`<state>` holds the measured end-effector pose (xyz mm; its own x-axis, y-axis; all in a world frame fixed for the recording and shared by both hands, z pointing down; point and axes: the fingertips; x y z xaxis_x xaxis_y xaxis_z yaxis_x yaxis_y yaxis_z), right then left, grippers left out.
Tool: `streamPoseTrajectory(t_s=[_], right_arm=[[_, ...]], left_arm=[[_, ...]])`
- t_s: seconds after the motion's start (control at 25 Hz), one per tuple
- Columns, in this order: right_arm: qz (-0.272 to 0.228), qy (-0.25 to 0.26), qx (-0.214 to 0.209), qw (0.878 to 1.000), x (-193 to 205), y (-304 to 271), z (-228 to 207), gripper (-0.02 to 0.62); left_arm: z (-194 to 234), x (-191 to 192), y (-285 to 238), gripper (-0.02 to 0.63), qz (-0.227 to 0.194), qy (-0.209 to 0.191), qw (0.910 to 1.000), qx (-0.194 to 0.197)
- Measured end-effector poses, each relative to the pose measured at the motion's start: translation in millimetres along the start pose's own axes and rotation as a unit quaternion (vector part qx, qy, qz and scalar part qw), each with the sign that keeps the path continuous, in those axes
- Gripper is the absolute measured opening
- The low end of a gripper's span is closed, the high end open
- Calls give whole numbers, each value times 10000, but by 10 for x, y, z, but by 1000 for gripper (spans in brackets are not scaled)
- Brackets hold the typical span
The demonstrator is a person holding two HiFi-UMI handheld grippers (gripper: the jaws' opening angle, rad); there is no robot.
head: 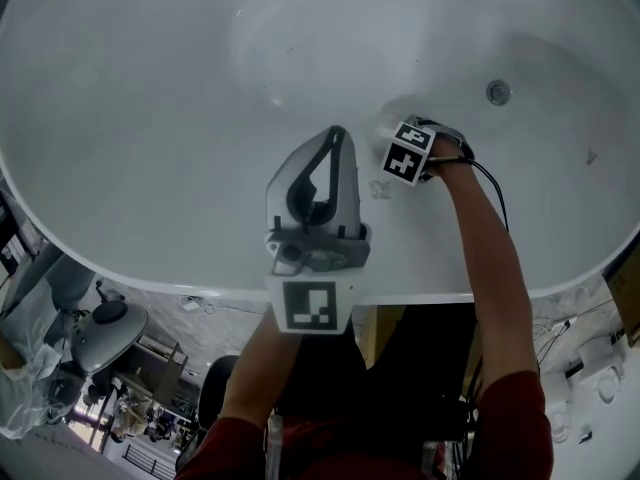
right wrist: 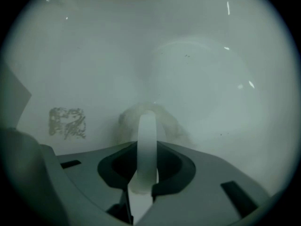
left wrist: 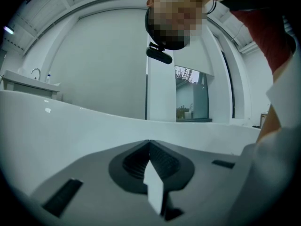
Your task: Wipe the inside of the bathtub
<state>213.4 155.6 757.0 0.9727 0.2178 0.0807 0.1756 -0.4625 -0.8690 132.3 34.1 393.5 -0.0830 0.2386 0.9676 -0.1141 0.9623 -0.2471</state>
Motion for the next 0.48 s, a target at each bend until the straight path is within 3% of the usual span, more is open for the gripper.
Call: streamPoseTrajectory(t_s=[0.32,0.48], right_arm=[[-223,340,-183,9990,107,1241,490,91],[-48,564,-340,9978,547,1846,839,91]], left_arm=[[-111,-636,110,14,-298,60,9995,-6],[-424,-885,160,14,-376,148,9992,-49]])
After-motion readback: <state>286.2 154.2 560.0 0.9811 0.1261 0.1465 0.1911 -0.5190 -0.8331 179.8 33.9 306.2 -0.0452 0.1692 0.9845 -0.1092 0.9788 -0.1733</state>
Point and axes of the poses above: the fingertips, and each gripper's own axes: y backward along the fingers, z to its left, x out of its underside, and after that the axes turned 12 degrees about -x, right-handed
